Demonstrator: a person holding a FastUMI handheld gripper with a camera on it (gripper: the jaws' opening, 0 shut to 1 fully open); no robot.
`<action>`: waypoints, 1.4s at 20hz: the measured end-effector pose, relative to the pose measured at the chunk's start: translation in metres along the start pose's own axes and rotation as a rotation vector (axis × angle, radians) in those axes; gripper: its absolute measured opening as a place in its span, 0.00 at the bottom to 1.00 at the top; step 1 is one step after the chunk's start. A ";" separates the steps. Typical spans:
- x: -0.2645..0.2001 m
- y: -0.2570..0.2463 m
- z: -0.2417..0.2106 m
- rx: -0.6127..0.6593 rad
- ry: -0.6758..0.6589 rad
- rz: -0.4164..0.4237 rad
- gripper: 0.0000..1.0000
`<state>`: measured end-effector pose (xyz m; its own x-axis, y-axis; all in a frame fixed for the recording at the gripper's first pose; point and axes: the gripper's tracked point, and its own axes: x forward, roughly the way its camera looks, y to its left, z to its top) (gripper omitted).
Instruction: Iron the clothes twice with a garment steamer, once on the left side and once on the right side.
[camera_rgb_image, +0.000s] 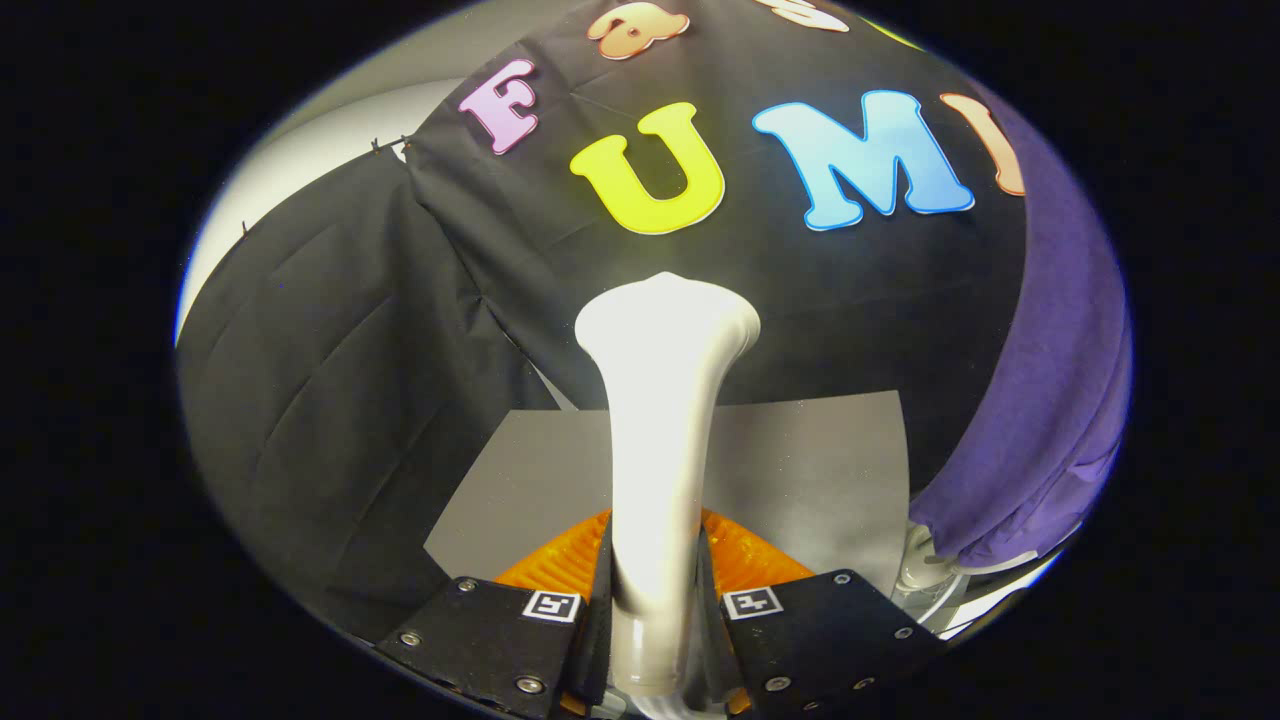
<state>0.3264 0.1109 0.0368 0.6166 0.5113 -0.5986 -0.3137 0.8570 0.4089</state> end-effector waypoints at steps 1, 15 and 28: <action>-0.011 0.002 -0.002 -0.006 -0.017 0.001 0.37; -0.123 0.024 -0.093 -0.064 -0.136 -0.060 0.37; -0.214 0.018 -0.200 -0.036 -0.192 -0.128 0.37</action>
<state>0.0445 0.0298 0.0339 0.7781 0.3796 -0.5006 -0.2477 0.9176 0.3109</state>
